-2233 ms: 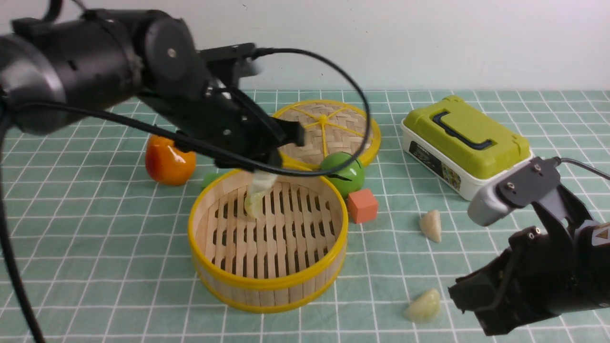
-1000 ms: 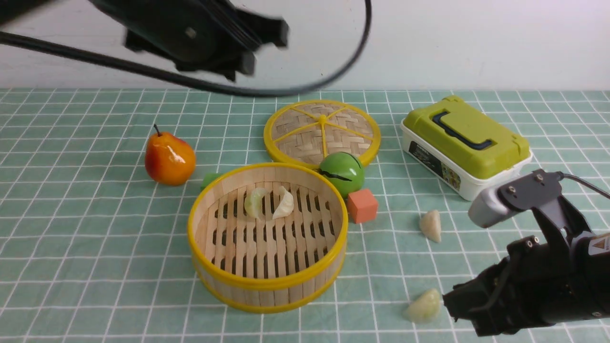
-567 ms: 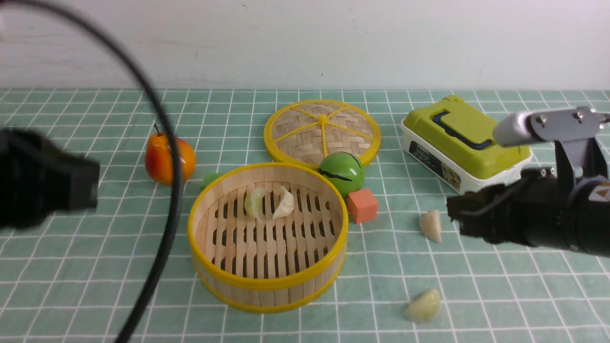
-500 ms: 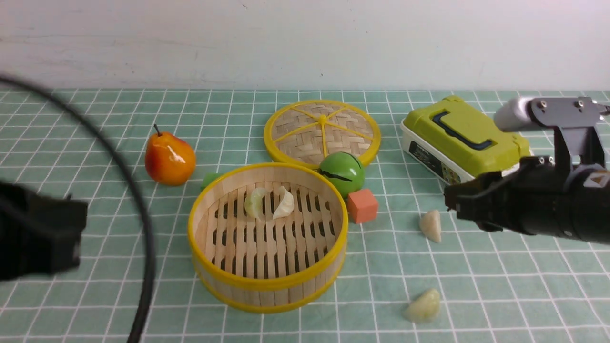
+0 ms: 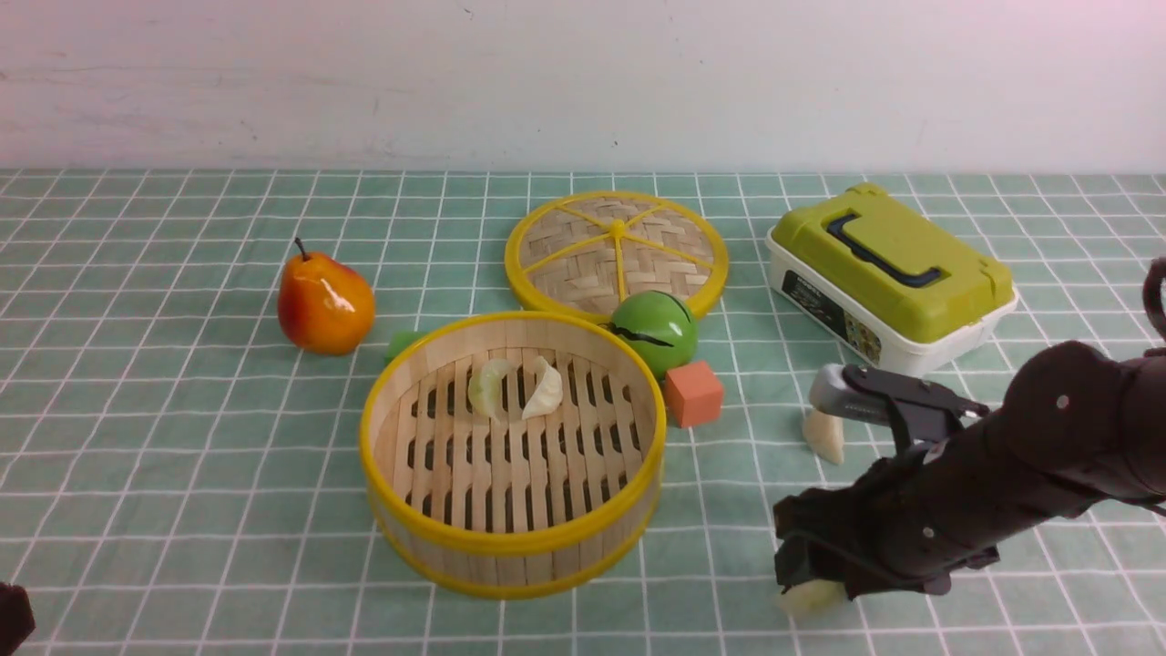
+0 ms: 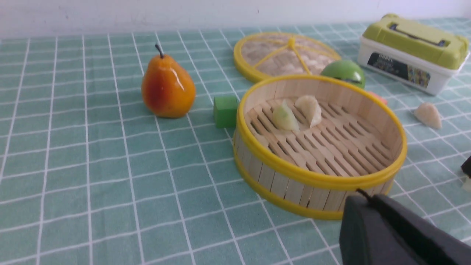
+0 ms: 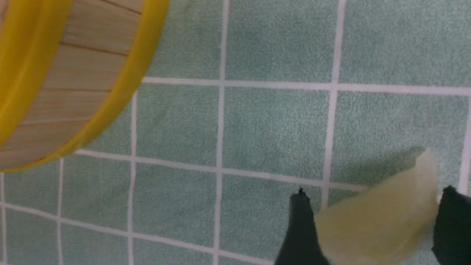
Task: Put the dumplings into the steamer on the table with the blue tablecloth.
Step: 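Reach for and grasp a dumpling lying on the table beside the steamer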
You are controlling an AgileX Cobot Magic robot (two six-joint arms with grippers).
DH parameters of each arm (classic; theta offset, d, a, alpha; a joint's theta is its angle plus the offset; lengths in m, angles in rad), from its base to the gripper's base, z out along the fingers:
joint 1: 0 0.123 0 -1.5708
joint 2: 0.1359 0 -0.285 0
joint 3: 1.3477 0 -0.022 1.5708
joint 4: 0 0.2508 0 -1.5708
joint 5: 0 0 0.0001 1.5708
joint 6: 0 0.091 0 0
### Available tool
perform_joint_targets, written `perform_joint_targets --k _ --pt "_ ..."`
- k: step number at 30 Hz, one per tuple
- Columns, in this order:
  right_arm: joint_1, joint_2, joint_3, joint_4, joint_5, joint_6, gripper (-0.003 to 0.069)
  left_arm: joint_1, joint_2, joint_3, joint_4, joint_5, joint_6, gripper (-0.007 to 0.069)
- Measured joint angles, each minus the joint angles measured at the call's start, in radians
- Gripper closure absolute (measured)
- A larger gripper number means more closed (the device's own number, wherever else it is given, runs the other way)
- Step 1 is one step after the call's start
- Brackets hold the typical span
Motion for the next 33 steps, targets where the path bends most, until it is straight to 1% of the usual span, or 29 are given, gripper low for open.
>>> perform_joint_targets --k 3,6,7,8,9,11,14,17,22,23,24,25,26,30,33 --pt "0.0 0.015 -0.017 -0.003 0.011 0.001 0.0218 0.0 0.0 0.0 0.011 -0.009 -0.004 0.0638" --pt "0.0 0.021 -0.027 -0.014 0.028 -0.003 0.0291 0.0 0.0 0.0 0.023 -0.012 -0.004 0.0638" --pt "0.0 0.021 -0.028 -0.014 0.029 -0.004 0.0298 0.0 0.0 0.0 0.023 -0.012 -0.004 0.0638" --pt "0.0 0.021 -0.029 -0.019 0.031 -0.018 0.0361 0.0 0.0 0.0 0.025 -0.013 -0.005 0.0638" --pt "0.0 0.021 -0.03 -0.019 0.032 -0.034 0.0406 0.0 0.0 0.0 0.025 -0.013 -0.005 0.0638" --pt "0.0 0.018 -0.032 -0.019 0.036 -0.06 0.0449 0.0 0.0 0.0 0.026 -0.013 -0.005 0.0638" --pt "0.0 0.013 -0.033 -0.019 0.044 -0.12 0.0458 0.0 0.0 0.0 0.034 -0.014 -0.006 0.0638" --pt "0.0 0.004 -0.04 -0.025 0.076 -0.184 0.0491 0.0 0.0 0.0 0.041 -0.015 -0.006 0.0638" --pt "0.0 0.002 -0.094 -0.04 0.192 -0.236 0.0514 0.0 0.0 0.0 0.044 -0.017 -0.006 0.0638" --pt "0.0 0.002 -0.127 -0.04 0.229 -0.24 0.0582 0.0 0.0 0.0 0.045 -0.017 -0.006 0.0638" --pt "0.0 0.002 -0.132 -0.04 0.229 -0.24 0.0592 0.0 0.0 0.0 0.045 -0.017 -0.006 0.0638" --pt "0.0 0.002 -0.168 -0.04 0.269 -0.241 0.0638 0.0 0.0 0.0 0.046 -0.017 -0.006 0.0638" --pt "0.0 0.002 -0.202 -0.042 0.303 -0.241 0.0656 0.0 0.0 0.0 0.047 -0.017 -0.006 0.0638" --pt "0.005 0.002 -0.333 -0.048 0.414 -0.241 0.0663 0.0 0.0 0.0 0.047 -0.017 -0.006 0.0638" --pt "0.014 0.002 -0.406 -0.07 0.468 -0.232 0.0663 0.0 0.0 0.0 0.047 -0.017 -0.006 0.0638"
